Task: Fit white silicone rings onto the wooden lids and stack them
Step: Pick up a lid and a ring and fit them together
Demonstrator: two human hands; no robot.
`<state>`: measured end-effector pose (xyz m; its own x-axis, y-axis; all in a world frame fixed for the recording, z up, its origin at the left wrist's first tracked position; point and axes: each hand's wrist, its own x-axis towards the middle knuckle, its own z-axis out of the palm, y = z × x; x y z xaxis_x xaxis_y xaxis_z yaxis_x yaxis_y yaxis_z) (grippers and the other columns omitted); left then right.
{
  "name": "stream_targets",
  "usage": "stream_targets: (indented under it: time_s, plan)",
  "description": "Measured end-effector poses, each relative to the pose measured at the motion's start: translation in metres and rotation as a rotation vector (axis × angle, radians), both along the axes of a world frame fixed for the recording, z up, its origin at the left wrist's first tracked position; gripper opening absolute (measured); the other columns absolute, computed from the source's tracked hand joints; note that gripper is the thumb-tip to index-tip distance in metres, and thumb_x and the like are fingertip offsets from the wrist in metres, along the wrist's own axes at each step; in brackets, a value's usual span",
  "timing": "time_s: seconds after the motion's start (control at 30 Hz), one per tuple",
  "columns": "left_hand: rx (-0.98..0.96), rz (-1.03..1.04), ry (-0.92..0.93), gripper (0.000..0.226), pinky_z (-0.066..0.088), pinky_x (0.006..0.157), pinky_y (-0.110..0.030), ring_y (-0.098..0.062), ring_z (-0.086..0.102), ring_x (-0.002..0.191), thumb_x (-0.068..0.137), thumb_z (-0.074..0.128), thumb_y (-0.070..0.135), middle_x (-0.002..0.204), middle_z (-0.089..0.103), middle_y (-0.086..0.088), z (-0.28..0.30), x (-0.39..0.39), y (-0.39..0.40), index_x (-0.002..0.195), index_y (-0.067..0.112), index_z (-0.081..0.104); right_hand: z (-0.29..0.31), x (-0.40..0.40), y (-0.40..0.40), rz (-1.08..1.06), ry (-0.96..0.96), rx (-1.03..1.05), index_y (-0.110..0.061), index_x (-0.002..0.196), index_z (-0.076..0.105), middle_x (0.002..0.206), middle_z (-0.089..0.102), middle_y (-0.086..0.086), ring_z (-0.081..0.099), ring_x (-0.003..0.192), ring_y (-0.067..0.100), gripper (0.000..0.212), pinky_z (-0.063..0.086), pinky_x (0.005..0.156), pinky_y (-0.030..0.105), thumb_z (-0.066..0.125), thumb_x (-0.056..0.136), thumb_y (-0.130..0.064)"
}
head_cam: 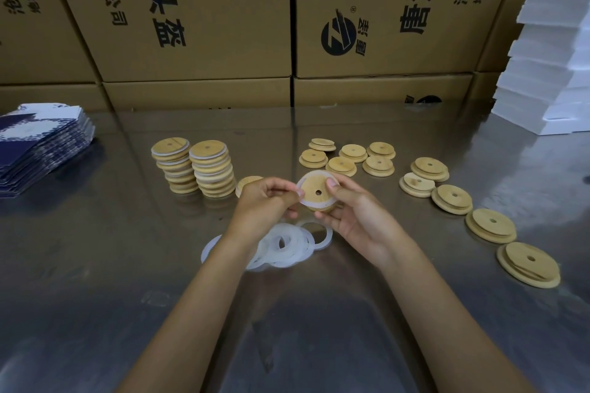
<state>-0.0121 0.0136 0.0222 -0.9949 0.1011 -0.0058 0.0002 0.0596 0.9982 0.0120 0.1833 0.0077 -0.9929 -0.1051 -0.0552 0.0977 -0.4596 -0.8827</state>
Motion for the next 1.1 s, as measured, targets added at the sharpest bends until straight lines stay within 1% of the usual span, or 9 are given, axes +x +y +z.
stream_targets:
  time_s: [0.13,0.23,0.33,0.47,0.57,0.73,0.87,0.97,1.1]
  plan:
    - [0.057,0.044,-0.043,0.006,0.06,0.068,-0.027,-0.02,0.072,0.077,0.088,0.069,0.008,0.093,0.073,-0.012,0.0,0.003,0.005,0.093,0.005,0.067,0.0,0.002,-0.005,0.018,0.012,-0.024,-0.011,0.131,0.062,0.111,0.07,0.007,0.067,0.1,0.018,0.031,0.052,0.087,0.034,0.054,0.102,-0.018]
    - [0.086,0.079,-0.033,0.005,0.059,0.065,-0.025,-0.022,0.071,0.078,0.091,0.065,0.006,0.095,0.072,-0.013,0.001,0.005,0.006,0.095,0.006,0.065,0.001,0.003,-0.007,-0.009,0.043,0.051,-0.009,0.13,0.062,0.112,0.07,0.01,0.069,0.1,0.02,0.031,0.055,0.085,0.035,0.056,0.1,-0.012]
    - [-0.108,0.103,0.146,0.007,0.054,0.066,-0.023,-0.018,0.067,0.078,0.091,0.064,0.008,0.09,0.07,-0.003,0.001,0.004,0.007,0.089,0.014,0.067,0.002,0.003,-0.008,-0.103,0.048,0.254,-0.006,0.122,0.065,0.113,0.073,0.017,0.069,0.105,0.032,0.028,0.055,0.092,0.044,0.064,0.094,-0.007]
    - [-0.285,0.045,0.28,0.007,0.049,0.065,-0.018,-0.006,0.066,0.074,0.088,0.069,0.015,0.076,0.071,0.009,0.0,0.006,0.009,0.085,0.022,0.069,0.0,0.006,-0.012,-0.117,0.107,0.441,-0.011,0.112,0.072,0.106,0.075,0.014,0.07,0.092,0.019,0.018,0.055,0.08,0.028,0.067,0.094,-0.012]
    - [-0.262,0.07,0.269,0.008,0.052,0.067,-0.02,-0.003,0.067,0.068,0.086,0.072,0.017,0.07,0.071,0.01,-0.001,0.005,0.008,0.081,0.022,0.069,-0.001,0.005,-0.01,-0.156,0.113,0.43,-0.01,0.11,0.072,0.101,0.076,0.011,0.07,0.087,0.016,0.017,0.055,0.072,0.023,0.068,0.094,-0.01]
    - [-0.199,0.045,0.167,0.01,0.058,0.083,-0.035,-0.017,0.072,0.081,0.089,0.069,0.012,0.078,0.075,0.001,0.0,0.001,0.004,0.082,0.019,0.071,0.0,0.004,-0.007,-0.137,0.084,0.387,-0.01,0.111,0.07,0.101,0.076,0.008,0.071,0.088,0.018,0.017,0.056,0.073,0.025,0.067,0.094,-0.013]
    - [-0.238,0.027,0.159,0.012,0.055,0.074,-0.025,-0.013,0.072,0.078,0.091,0.066,0.012,0.072,0.074,0.005,-0.001,0.0,0.003,0.082,0.018,0.07,0.0,0.005,-0.007,-0.105,0.04,0.28,-0.011,0.111,0.07,0.11,0.075,0.013,0.072,0.098,0.025,0.016,0.057,0.08,0.029,0.063,0.097,-0.015]
    - [-0.302,0.016,0.198,0.01,0.055,0.069,-0.028,-0.013,0.072,0.075,0.093,0.064,0.015,0.074,0.073,0.004,-0.002,0.001,0.005,0.085,0.017,0.068,0.0,0.005,-0.007,-0.111,0.023,0.236,-0.009,0.116,0.068,0.112,0.074,0.014,0.072,0.104,0.028,0.02,0.056,0.085,0.031,0.061,0.098,-0.015]
    - [-0.163,-0.001,0.173,0.007,0.059,0.083,-0.037,-0.014,0.073,0.076,0.092,0.065,0.014,0.082,0.073,0.001,-0.002,0.003,0.006,0.088,0.011,0.07,0.001,0.006,-0.009,-0.14,0.033,0.232,-0.009,0.117,0.067,0.114,0.073,0.015,0.073,0.101,0.025,0.022,0.059,0.081,0.029,0.062,0.098,-0.016]
